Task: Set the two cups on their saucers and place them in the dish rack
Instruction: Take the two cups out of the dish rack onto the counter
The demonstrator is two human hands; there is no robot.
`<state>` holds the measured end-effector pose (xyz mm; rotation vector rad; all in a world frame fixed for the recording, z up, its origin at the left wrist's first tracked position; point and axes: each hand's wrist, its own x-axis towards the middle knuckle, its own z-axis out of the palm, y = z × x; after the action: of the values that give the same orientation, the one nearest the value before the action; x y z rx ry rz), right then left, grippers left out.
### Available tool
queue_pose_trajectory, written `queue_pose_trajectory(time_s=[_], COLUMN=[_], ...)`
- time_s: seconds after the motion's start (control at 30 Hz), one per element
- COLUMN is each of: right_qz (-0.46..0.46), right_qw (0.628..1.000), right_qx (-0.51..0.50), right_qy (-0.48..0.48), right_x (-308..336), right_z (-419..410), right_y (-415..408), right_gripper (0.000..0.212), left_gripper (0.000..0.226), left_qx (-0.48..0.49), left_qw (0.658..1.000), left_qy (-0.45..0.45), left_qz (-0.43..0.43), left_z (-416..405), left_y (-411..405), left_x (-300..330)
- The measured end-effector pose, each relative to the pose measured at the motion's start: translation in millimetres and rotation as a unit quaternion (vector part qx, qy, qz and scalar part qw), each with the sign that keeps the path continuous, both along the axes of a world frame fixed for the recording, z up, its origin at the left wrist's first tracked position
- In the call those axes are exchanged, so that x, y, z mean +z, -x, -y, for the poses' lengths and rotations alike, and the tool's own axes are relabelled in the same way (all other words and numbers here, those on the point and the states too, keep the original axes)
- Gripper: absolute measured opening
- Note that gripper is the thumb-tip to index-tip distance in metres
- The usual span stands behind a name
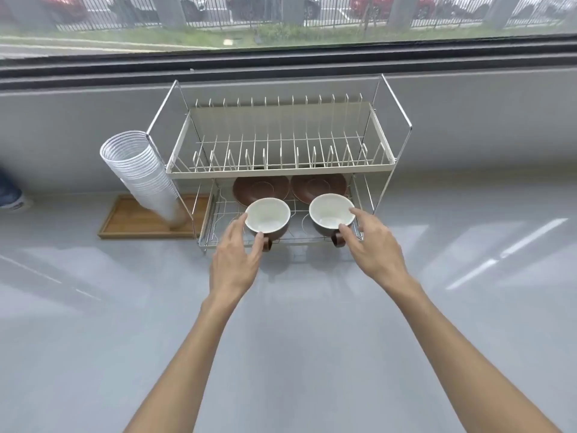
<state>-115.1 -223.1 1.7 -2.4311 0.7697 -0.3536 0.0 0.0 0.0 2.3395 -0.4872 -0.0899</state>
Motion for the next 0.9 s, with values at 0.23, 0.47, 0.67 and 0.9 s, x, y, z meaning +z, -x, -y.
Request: queue_pose_trajectory(time_s=[0.23, 0.47, 0.67, 0.9], right_qz=[-0.023, -0.019, 0.017, 0.026], right_qw=[0.996, 0.962, 0.909, 0.872], right_qx=[-0.056, -0.104, -0.136, -0.146], right_qy=[-0.073, -0.253, -0.393, -0.467], right_x=[-17.3, -20.3, -29.4, -32.0], right_z=[15.9, 24.5, 36.5, 40.8], right_y=[-19.2, -40.4, -55.4, -57.7], right_gripper=[0.052, 0.054, 0.032, 0.044], left_gripper=[0.06, 0.055, 0.047, 0.043], left_qx=[0.046, 0.076, 0.122, 0.129], left_qw=[0.995, 0.975, 0.929, 0.888], left_qy=[0.008, 0.058, 0.153, 0.189], left_qz=[-0.091, -0.199, -0.314, -0.398], left_z=[15.0, 26.8, 37.6, 35.0], left_y=[-25.3, -39.2, -54.9, -63.4], left_x=[-20.0, -27.6, -34.0, -32.1])
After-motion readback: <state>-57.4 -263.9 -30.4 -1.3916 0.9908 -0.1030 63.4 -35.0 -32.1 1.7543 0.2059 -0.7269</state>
